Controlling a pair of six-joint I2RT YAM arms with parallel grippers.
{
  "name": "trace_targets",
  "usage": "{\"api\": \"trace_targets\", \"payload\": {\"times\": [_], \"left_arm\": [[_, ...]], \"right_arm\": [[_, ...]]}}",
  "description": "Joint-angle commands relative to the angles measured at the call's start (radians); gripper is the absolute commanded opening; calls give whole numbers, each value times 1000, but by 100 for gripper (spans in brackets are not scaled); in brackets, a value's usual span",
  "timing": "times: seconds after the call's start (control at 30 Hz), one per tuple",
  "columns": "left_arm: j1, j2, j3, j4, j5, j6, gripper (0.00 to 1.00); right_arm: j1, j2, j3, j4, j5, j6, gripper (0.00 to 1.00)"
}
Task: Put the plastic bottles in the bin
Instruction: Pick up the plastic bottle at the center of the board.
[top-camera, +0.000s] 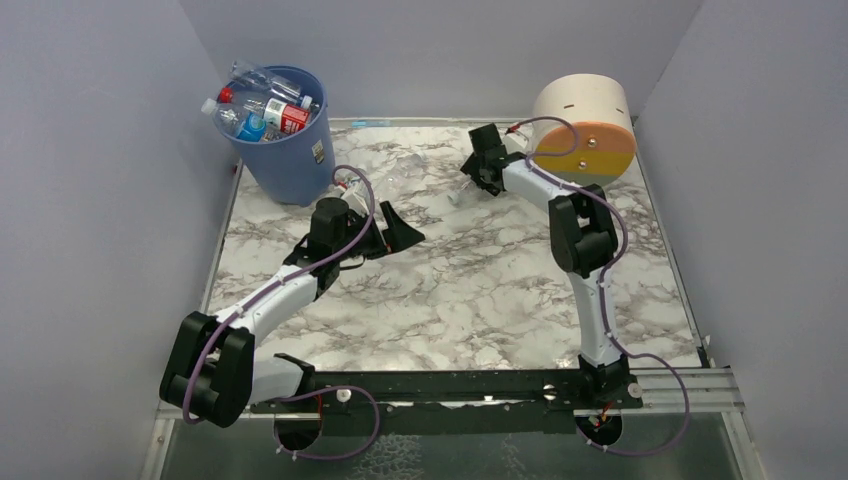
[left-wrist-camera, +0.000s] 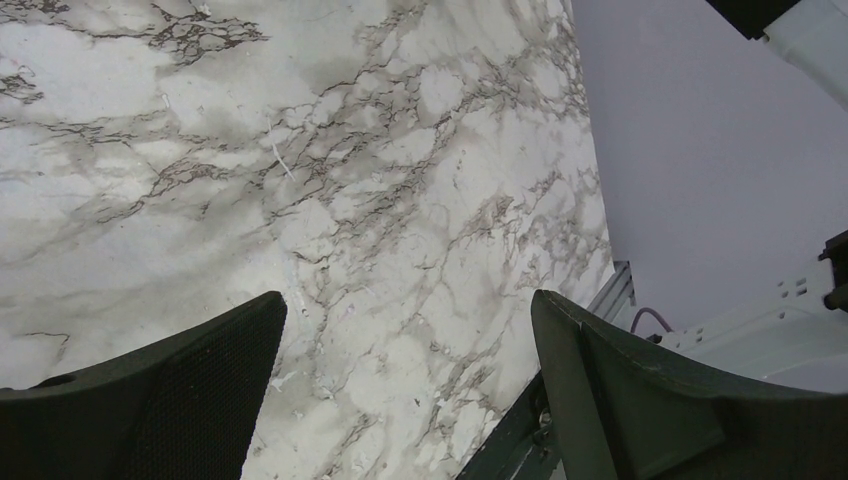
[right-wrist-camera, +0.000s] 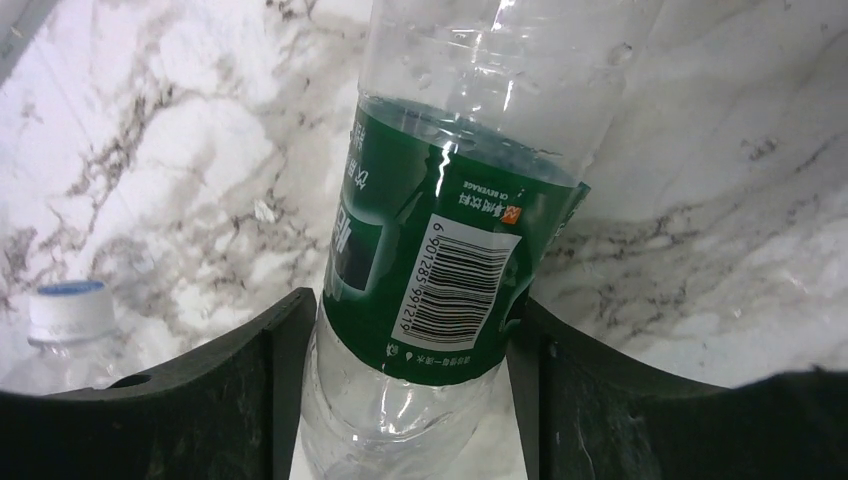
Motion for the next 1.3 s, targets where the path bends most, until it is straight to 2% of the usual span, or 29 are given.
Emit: {"api": "trace_targets", "payload": {"times": [0.0,0.2,0.43,0.83,1.03,1.27], "left_arm": [[-7,-34,62,-10,13,13,99],[-7,-79,68,-18,25,-13,99],[-7,-143,42,-10,73,-73,99],[0,-211,89,-35,66,-140,99],[0,-160,65,108,106,-259,99],[1,-136,92,119,110,-272,99]], "right_arm": [[48,-94,-108,8,7,-67,59],[118,-208,-170,-22,66,-119,59],[194,-414,-355,24,72,-178,59],[240,-773,-664,102,-113,-396,59],[241,-912,-745,133,-247,-501,59],[251,-995,-782,171,-424,-586,59]]}}
